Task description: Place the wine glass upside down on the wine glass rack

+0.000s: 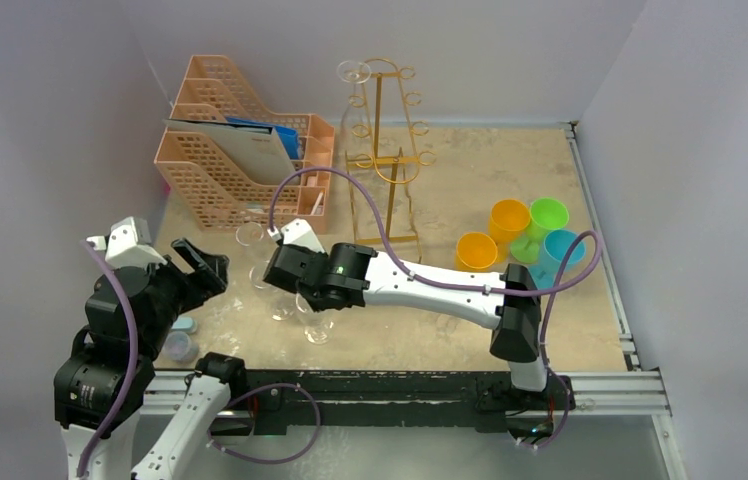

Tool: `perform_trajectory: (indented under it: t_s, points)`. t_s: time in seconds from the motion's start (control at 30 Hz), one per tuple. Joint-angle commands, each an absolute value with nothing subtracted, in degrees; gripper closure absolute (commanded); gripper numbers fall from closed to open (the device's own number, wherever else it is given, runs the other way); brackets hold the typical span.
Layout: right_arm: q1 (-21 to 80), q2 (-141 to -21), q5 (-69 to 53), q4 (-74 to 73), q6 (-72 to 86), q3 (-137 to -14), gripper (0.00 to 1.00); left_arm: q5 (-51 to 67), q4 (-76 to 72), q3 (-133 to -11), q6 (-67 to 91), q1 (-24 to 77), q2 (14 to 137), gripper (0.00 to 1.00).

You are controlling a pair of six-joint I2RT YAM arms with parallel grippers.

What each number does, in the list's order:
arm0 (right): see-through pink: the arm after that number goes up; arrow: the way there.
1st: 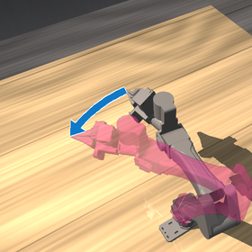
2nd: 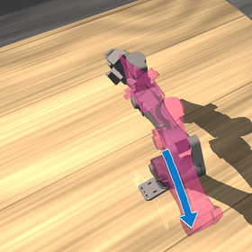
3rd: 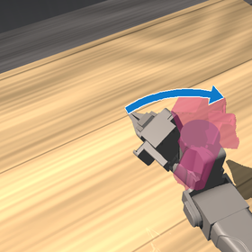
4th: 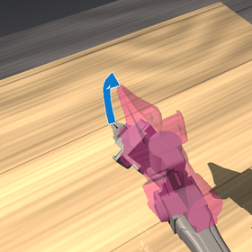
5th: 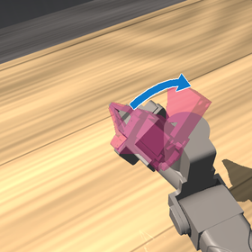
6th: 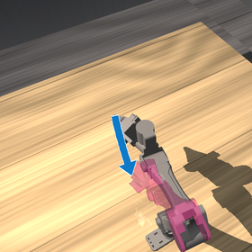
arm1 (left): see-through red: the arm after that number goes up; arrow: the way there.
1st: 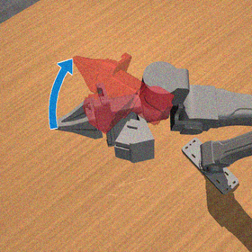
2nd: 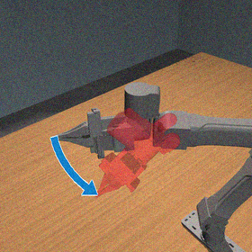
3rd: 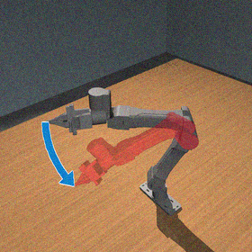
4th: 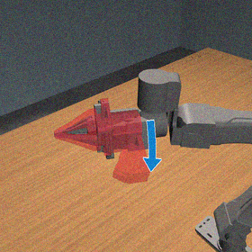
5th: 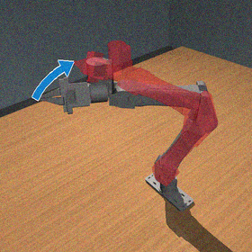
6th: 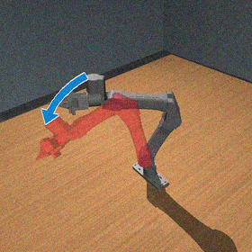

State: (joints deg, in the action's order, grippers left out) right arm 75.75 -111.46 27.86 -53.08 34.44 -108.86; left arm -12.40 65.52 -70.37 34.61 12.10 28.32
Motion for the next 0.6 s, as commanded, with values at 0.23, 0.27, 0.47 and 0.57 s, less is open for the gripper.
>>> perform_trajectory:
  t_s: [0.23,0.27,0.47,0.57]
  points:
    - [76.0,-102.5,34.0,-52.9,32.1,-103.6,1.0,2.9,64.1,-69.9,43.5,12.2,29.0,0.27]
    - [76.0,-101.0,34.2,-51.5,31.5,-102.3,1.0,3.9,63.7,-69.8,44.3,12.2,29.2,0.27]
    - [76.0,-89.2,35.2,-36.4,24.9,-89.2,1.0,12.9,60.2,-69.0,49.8,12.2,31.5,0.27]
    - [76.0,-83.4,34.9,-27.4,21.0,-82.9,1.0,15.5,59.3,-68.4,53.0,12.2,32.6,0.21]
